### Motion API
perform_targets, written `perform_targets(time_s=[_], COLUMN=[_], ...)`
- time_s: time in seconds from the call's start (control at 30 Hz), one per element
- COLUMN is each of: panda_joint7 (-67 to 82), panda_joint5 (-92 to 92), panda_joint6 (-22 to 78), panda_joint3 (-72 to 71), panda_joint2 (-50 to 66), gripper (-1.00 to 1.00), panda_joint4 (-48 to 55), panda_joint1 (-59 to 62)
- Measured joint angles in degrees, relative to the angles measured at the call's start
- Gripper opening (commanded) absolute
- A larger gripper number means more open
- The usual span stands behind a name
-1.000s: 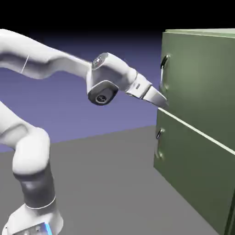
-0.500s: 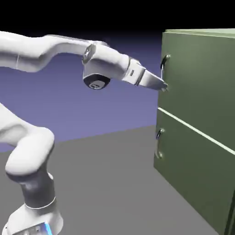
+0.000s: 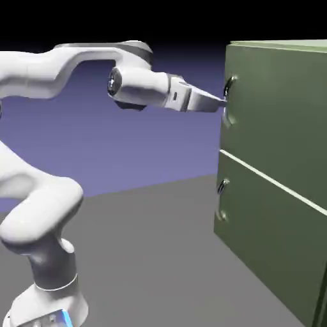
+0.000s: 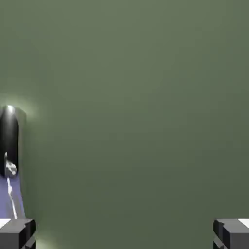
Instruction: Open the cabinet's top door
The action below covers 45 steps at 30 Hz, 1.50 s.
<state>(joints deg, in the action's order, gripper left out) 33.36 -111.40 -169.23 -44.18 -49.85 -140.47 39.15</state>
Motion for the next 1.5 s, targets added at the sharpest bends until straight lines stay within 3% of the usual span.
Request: perform_targets(time_s=[0.6, 0.8, 0.83, 0.9, 1.5], panda_joint7=[30.5, 32.1, 32.2, 32.2, 26.2], panda_joint5=[-44.9, -47.7, -48.0, -48.0, -22.3], panda_joint6=[1.9, 3.2, 3.4, 3.4, 24.6], panda_joint3=[-17.8, -23.3, -24.6, -24.6, 8.0], panda_joint2=[-6.9, -5.0, -4.4, -4.4, -12.2], gripper=[1.00, 1.00, -1.00, -1.00, -1.00], panda_joint4=[8.3, 14.6, 16.2, 16.2, -16.0], panda_joint1=[16.0, 25.0, 27.1, 27.1, -8.7])
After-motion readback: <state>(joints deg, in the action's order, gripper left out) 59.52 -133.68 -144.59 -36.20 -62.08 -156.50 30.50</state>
